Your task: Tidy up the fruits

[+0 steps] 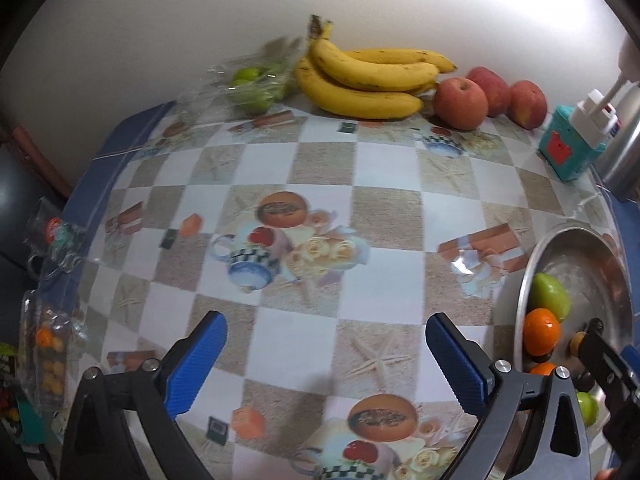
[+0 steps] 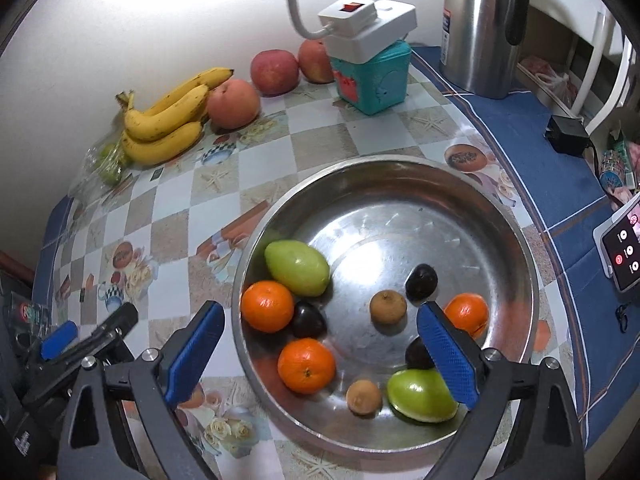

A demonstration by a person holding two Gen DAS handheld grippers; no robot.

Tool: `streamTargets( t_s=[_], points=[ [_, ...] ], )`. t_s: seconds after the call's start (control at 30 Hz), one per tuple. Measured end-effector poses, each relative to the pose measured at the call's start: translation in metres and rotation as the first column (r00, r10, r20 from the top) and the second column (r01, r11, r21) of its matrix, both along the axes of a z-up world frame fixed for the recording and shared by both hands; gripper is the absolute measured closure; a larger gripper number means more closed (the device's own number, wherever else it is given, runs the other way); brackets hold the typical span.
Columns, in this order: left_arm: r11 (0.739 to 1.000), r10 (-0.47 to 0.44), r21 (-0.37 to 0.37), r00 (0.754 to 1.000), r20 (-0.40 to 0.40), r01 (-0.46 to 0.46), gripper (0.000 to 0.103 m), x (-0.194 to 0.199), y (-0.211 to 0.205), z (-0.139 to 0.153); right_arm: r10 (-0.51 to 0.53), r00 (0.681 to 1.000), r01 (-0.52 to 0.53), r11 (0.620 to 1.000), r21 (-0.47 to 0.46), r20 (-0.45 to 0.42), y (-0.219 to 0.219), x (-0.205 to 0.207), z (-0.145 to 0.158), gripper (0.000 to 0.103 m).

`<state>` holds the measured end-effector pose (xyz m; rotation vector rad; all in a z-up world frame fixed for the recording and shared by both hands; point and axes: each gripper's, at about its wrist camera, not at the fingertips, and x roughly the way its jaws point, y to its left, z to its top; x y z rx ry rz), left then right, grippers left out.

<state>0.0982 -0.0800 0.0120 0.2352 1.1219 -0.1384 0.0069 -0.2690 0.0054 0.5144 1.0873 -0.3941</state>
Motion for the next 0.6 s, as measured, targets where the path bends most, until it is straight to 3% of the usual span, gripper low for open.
streamTargets(
  t_s=[0.3, 0.6],
  points=[
    [0.991, 0.037, 0.126, 0.999, 0.032, -0.041, 0.002, -0.034, 0.029, 0.002, 0.036, 0.999, -0.037, 0.999, -0.026, -0.015, 0.028, -0.030, -0.006, 0.006],
    [0.993, 0.002, 0.121, 1.000, 0.028, -0.006, 0.002, -0.071, 0.047, 0.008, 0.052, 0.999, -0.053, 0.998, -0.045, -0.013, 0.054, -0.064, -0.008, 0.006]
  ],
)
